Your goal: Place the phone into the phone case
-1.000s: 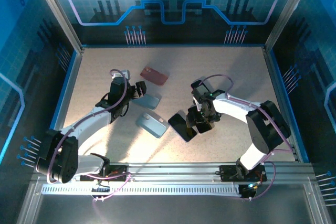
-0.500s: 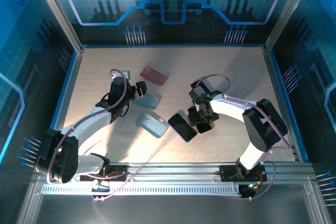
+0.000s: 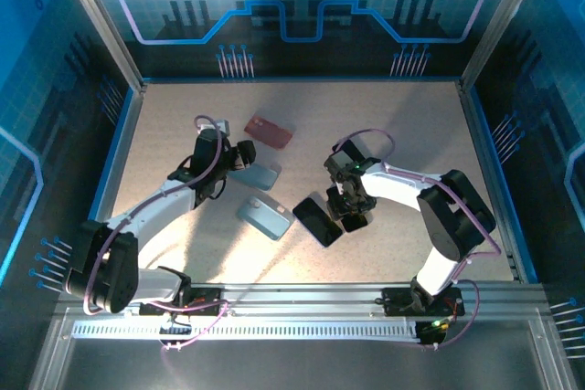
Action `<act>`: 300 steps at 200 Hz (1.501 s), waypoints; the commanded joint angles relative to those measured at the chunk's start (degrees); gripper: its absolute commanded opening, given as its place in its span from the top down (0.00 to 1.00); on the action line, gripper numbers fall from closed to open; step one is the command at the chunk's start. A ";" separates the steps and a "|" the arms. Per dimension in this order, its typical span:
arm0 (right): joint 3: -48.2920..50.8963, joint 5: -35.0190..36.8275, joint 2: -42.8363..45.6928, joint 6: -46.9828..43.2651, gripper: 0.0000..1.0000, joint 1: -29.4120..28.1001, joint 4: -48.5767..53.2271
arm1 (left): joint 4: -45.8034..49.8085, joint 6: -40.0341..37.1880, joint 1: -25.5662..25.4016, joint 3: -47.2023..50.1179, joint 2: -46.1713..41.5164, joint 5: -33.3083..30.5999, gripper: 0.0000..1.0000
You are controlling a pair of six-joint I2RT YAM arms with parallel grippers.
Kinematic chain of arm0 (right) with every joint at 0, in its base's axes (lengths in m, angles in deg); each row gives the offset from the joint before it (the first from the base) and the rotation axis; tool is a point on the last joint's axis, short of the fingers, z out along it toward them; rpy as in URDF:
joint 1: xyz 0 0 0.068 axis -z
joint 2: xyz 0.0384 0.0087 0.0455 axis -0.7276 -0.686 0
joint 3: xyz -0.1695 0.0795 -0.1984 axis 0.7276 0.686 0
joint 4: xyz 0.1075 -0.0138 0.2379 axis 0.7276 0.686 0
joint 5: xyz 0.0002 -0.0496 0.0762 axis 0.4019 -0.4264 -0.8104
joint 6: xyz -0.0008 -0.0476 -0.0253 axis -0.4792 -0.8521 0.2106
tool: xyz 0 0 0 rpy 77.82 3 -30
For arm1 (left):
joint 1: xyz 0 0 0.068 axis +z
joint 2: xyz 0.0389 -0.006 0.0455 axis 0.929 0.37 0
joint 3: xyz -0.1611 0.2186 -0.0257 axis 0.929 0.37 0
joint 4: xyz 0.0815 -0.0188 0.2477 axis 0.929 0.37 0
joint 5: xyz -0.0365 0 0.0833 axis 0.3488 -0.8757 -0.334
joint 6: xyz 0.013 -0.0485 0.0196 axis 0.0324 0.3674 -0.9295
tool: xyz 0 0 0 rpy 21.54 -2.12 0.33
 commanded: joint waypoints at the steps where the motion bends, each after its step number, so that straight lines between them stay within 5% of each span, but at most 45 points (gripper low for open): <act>1: 0.62 3.44 -2.84 0.71 0.35 -1.62 -0.49 | 3.82 0.43 -0.67 -2.05 0.72 2.70 0.24; 105: -6.04 1.33 3.55 -4.57 0.40 -1.73 4.52 | 5.39 6.36 -6.27 -2.87 3.86 18.57 0.30; 191: -8.90 -9.83 6.92 -6.23 0.41 -1.46 4.29 | -6.29 15.91 -8.09 -5.36 13.45 33.51 0.31; 300: -10.24 -13.13 6.74 -5.61 0.40 -1.46 2.88 | -17.87 23.75 -11.66 -8.80 24.97 41.89 0.42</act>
